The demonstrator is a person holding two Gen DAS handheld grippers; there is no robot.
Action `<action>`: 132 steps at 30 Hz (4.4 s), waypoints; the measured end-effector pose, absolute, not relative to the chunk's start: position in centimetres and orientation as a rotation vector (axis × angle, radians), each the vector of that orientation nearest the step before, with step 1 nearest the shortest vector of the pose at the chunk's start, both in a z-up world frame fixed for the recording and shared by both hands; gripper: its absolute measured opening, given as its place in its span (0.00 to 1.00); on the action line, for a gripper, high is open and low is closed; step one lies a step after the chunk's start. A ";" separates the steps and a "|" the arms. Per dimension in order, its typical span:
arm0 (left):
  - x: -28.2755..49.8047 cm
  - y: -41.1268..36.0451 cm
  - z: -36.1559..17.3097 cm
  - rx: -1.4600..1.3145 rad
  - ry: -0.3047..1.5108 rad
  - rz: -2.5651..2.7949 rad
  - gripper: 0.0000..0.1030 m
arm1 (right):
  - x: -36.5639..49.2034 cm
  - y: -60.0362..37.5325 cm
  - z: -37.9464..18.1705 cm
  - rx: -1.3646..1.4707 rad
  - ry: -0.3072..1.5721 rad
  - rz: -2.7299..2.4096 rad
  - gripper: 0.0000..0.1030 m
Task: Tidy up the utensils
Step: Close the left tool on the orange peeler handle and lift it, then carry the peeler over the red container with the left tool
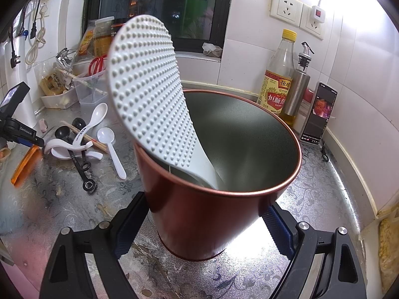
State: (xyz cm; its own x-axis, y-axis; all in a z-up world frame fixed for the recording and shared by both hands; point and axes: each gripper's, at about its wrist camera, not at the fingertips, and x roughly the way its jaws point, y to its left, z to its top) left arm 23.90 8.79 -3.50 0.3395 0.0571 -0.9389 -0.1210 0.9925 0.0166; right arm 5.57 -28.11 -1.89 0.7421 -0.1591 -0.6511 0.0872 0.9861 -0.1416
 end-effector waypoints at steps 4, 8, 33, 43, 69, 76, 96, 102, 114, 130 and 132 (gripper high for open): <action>24.2 10.1 -3.5 -0.068 1.217 0.135 0.45 | 5.6 -28.1 -1.9 -0.105 0.723 -0.135 0.89; 24.4 10.6 -3.6 -0.070 1.214 0.144 0.44 | 5.6 -28.1 -1.9 -0.105 0.723 -0.136 0.89; 20.5 8.8 -0.4 -0.138 1.059 0.105 0.21 | 5.8 -28.1 -1.9 -0.107 0.724 -0.137 0.89; 18.9 7.0 4.4 -0.093 0.940 0.070 0.21 | 5.8 -28.1 -1.9 -0.106 0.725 -0.137 0.89; 17.2 2.4 11.3 -0.017 0.778 -0.064 0.21 | 5.7 -28.1 -1.8 -0.107 0.725 -0.136 0.89; 16.3 -1.6 14.3 0.035 0.700 -0.197 0.21 | 5.7 -28.1 -1.8 -0.107 0.725 -0.137 0.89; 13.3 -14.5 21.5 0.129 0.532 -0.693 0.21 | 5.9 -28.1 -1.9 -0.112 0.726 -0.135 0.89; 12.9 -17.0 23.0 0.157 0.498 -0.774 0.21 | 5.9 -28.1 -1.8 -0.112 0.725 -0.135 0.89; 12.2 -21.6 25.0 0.246 0.450 -0.879 0.21 | 6.5 -28.0 -1.9 -0.117 0.728 -0.124 0.89; 11.3 -25.8 23.0 0.288 0.501 -1.000 0.21 | 6.9 -28.1 -1.9 -0.114 0.727 -0.117 0.89; 11.4 -25.9 22.2 0.287 0.530 -1.005 0.21 | 6.9 -28.1 -1.9 -0.113 0.727 -0.117 0.89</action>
